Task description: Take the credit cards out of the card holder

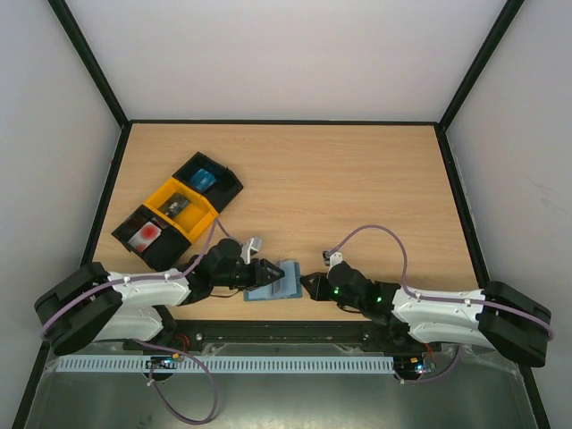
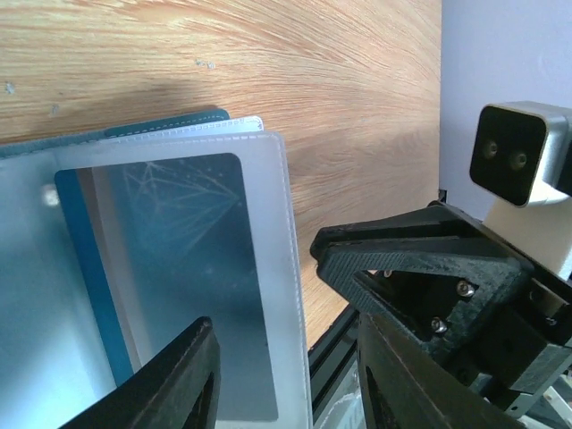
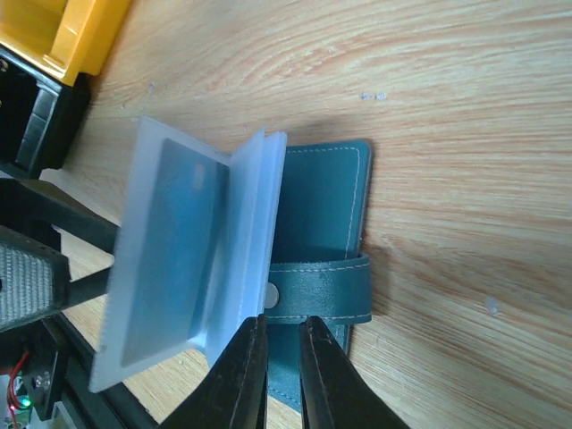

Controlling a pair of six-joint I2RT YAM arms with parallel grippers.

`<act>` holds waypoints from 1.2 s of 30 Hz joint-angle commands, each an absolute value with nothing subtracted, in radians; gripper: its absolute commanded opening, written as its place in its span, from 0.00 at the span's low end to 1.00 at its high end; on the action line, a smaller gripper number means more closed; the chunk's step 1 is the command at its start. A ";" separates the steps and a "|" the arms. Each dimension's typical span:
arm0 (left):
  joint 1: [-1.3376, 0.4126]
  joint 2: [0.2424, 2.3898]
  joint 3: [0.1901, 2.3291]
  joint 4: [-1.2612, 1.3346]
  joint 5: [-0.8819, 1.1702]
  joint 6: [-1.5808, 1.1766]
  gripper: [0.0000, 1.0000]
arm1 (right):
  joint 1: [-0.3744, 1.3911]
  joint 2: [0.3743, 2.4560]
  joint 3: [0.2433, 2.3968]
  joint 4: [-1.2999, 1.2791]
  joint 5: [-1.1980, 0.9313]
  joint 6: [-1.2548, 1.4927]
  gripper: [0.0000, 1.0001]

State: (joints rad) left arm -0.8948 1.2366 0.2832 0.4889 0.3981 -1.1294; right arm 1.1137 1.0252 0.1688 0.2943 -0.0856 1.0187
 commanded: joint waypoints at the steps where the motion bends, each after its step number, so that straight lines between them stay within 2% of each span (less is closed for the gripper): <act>1: -0.902 1.236 0.302 0.519 0.397 -1.125 0.44 | 1.117 0.968 0.158 0.220 -0.036 1.030 0.12; 10: -0.901 1.185 0.299 0.437 0.335 -1.099 0.46 | 1.118 0.904 0.186 0.188 -0.031 1.038 0.14; 15: -0.899 1.137 0.291 0.357 0.258 -1.078 0.47 | 1.117 0.906 0.180 0.276 -0.088 1.045 0.15; 25: -0.862 1.108 0.211 0.438 0.262 -1.094 0.53 | 1.121 1.031 0.252 0.347 -0.142 1.051 0.17; 36: -0.851 1.126 0.181 0.481 0.264 -1.093 0.54 | 1.125 1.199 0.264 0.414 -0.137 1.027 0.17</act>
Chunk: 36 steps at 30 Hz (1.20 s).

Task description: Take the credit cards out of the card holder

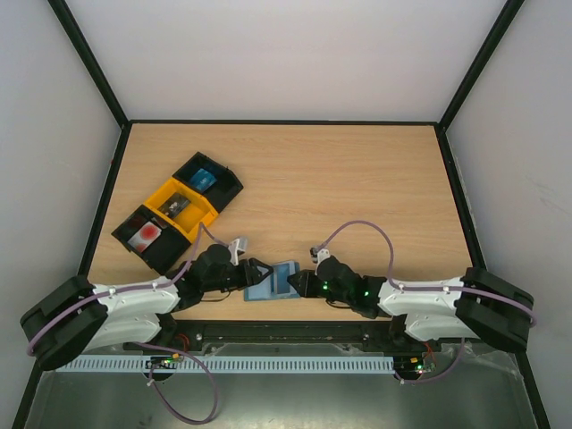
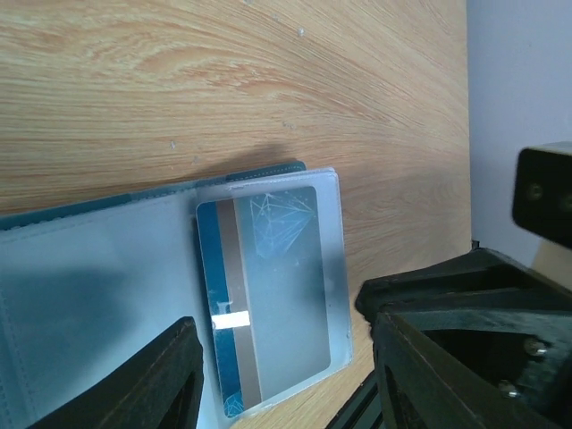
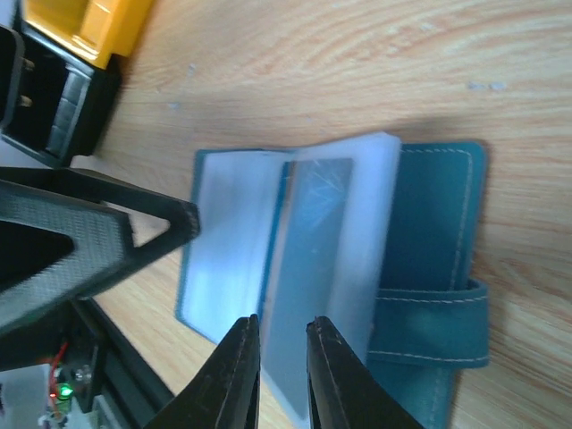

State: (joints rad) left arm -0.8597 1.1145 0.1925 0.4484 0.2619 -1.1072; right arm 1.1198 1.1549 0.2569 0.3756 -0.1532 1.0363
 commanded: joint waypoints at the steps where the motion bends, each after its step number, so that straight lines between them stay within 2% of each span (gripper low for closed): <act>1: -0.851 1.131 0.181 0.482 0.265 -1.092 0.54 | 1.125 1.206 0.253 0.420 -0.132 1.037 0.16; 7: -0.851 1.186 0.183 0.511 0.276 -1.085 0.54 | 1.125 1.281 0.217 0.412 -0.087 1.037 0.16; 15: -0.854 1.284 0.183 0.592 0.287 -1.092 0.52 | 1.124 1.356 0.177 0.462 -0.094 1.053 0.10; 22: -0.861 1.345 0.197 0.617 0.259 -1.093 0.47 | 1.126 1.374 0.165 0.478 -0.094 1.060 0.05; 32: -0.887 1.416 0.213 0.696 0.261 -1.113 0.42 | 1.129 1.373 0.156 0.491 -0.095 1.068 0.05; 36: -0.893 1.425 0.209 0.720 0.262 -1.127 0.34 | 1.130 1.373 0.154 0.494 -0.097 1.072 0.05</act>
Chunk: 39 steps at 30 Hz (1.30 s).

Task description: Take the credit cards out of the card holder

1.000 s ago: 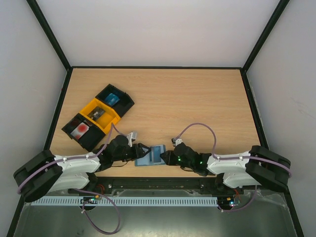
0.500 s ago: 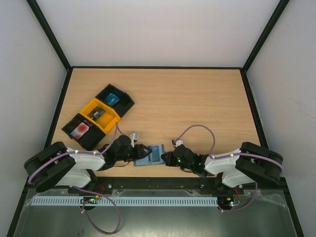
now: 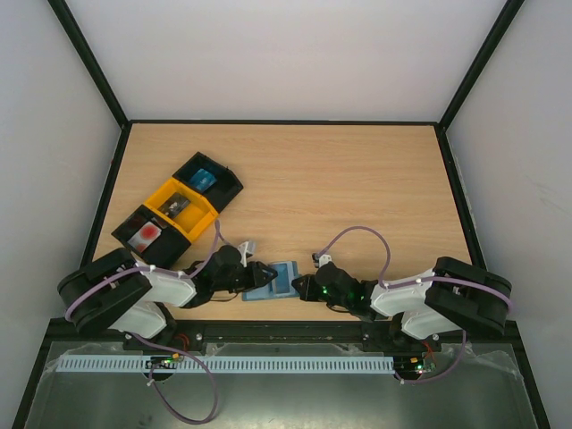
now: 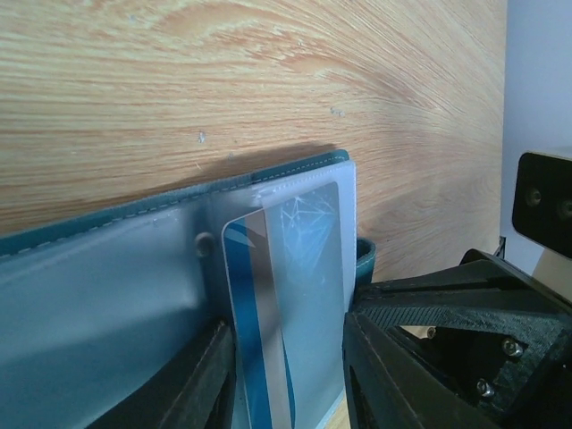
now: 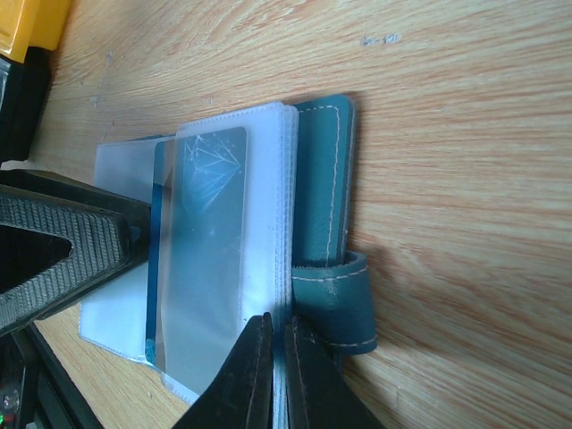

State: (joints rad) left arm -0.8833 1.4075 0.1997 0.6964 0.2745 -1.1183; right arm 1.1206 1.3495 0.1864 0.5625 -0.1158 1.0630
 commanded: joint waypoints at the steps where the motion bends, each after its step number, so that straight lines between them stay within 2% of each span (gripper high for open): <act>1: -0.893 1.425 0.209 0.722 0.262 -1.128 0.31 | 1.131 1.372 0.154 0.494 -0.098 1.073 0.05; 9: -0.896 1.381 0.178 0.722 0.233 -1.143 0.03 | 1.133 1.369 0.145 0.490 -0.098 1.083 0.06; 30: -0.889 1.072 0.162 0.407 0.122 -1.124 0.03 | 1.133 1.368 0.157 0.467 -0.076 1.091 0.07; 39: -0.874 0.873 0.168 0.259 0.091 -1.106 0.03 | 1.133 1.265 0.203 0.380 -0.058 1.013 0.11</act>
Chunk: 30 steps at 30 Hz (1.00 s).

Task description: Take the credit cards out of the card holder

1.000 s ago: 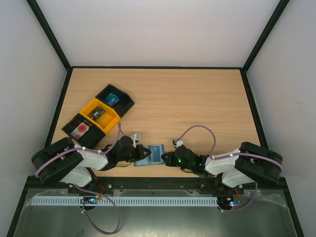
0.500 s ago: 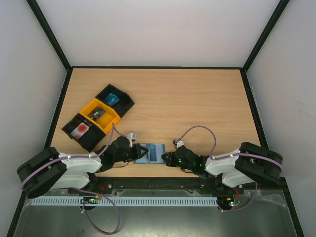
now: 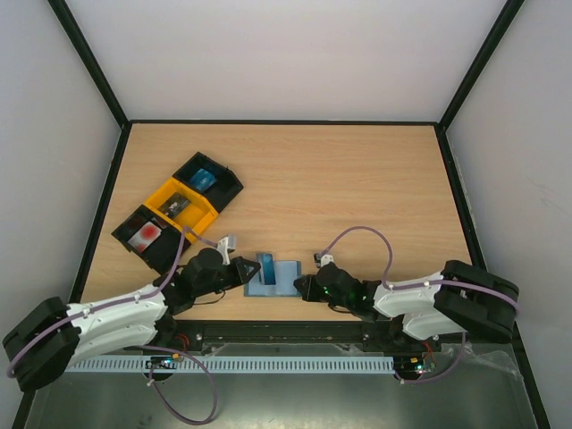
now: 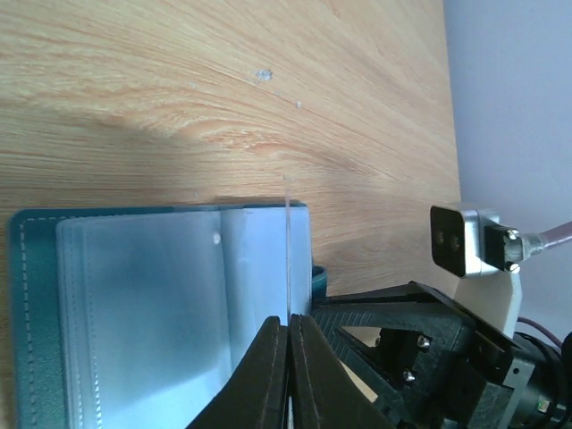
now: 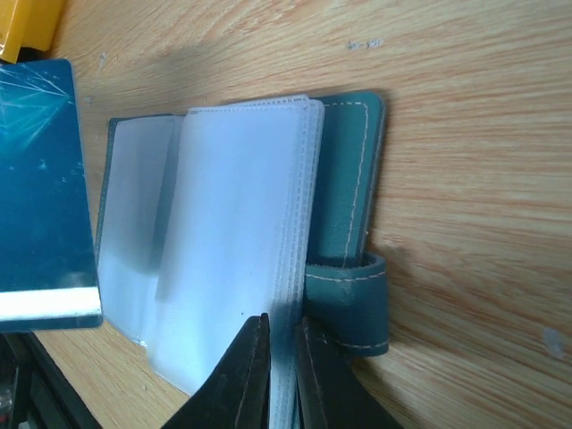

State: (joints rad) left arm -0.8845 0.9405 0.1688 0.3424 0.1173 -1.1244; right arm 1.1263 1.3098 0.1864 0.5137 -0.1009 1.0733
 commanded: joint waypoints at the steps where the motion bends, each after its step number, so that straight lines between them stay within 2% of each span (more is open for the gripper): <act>1: -0.871 0.854 0.169 0.245 0.091 -1.109 0.03 | 1.132 1.247 0.206 0.380 -0.059 0.979 0.12; 6: -0.857 0.759 0.175 0.193 0.105 -1.135 0.03 | 1.149 1.137 0.234 0.369 -0.016 0.829 0.13; 9: -0.849 0.699 0.202 0.130 0.099 -1.155 0.03 | 1.190 1.064 0.248 0.388 0.061 0.686 0.22; 19: -0.835 0.601 0.344 -0.071 0.083 -1.223 0.03 | 1.224 0.872 0.067 0.807 0.102 0.118 0.25; 22: -0.834 0.579 0.338 -0.040 0.107 -1.277 0.03 | 1.226 0.893 0.003 0.987 0.100 -0.023 0.26; 25: -0.833 0.574 0.345 -0.028 0.118 -1.302 0.03 | 1.231 0.936 0.017 1.028 0.089 -0.148 0.34; 30: -0.832 0.577 0.344 -0.006 0.138 -1.332 0.03 | 1.233 1.000 0.050 1.089 0.119 -0.322 0.38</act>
State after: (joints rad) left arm -0.8391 0.5812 0.3264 -0.0177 0.1081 -1.2892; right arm 1.2255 0.9600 0.0216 0.9440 0.0864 -0.0990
